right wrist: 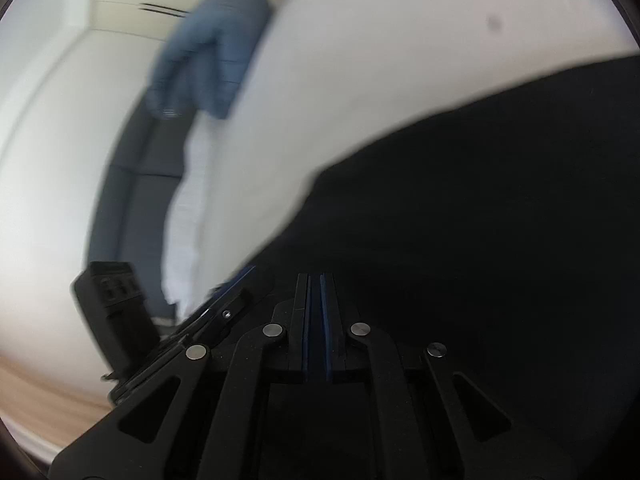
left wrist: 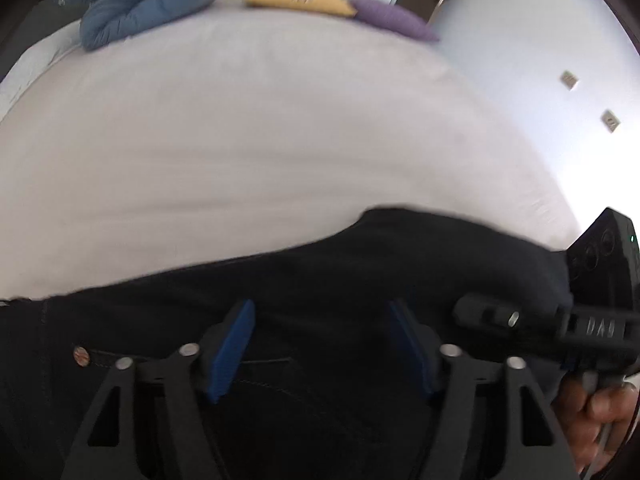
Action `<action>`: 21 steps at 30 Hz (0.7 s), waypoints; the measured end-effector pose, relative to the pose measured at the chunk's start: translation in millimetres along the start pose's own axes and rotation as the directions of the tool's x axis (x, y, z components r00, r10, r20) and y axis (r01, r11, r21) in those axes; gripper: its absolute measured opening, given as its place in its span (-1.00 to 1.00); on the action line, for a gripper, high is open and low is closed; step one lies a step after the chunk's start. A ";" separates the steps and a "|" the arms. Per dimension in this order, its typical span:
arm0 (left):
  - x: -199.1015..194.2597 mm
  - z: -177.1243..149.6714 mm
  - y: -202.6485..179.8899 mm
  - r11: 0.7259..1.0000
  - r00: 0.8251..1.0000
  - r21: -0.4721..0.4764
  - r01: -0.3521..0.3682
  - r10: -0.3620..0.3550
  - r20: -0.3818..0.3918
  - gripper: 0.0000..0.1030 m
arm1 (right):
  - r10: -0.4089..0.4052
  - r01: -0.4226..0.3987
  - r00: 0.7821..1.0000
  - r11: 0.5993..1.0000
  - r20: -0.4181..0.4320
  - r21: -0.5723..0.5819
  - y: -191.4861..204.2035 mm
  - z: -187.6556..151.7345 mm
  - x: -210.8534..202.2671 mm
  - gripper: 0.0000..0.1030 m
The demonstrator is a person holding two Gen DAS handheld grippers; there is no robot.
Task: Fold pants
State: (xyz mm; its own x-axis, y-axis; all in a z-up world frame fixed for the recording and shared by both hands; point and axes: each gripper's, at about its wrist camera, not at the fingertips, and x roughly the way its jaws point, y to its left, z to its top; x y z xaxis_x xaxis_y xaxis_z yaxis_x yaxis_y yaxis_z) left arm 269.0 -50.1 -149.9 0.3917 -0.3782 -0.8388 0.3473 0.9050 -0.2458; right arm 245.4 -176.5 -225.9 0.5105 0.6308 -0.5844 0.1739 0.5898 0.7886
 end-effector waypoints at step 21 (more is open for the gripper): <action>-71.4 -21.7 2.9 0.991 0.976 -0.130 0.006 0.022 0.216 0.38 | -0.251 -0.016 0.678 0.935 0.691 0.356 -178.6 -5.6 -293.9 -1.00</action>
State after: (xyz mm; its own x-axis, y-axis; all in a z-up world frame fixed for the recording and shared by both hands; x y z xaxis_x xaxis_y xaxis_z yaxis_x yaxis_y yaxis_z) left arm 223.6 -16.2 -101.3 0.5742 -0.3911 -0.7192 0.2357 0.9203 -0.3123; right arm 59.6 -464.5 -196.1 0.8841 -0.0689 -0.4622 0.4539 0.3620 0.8142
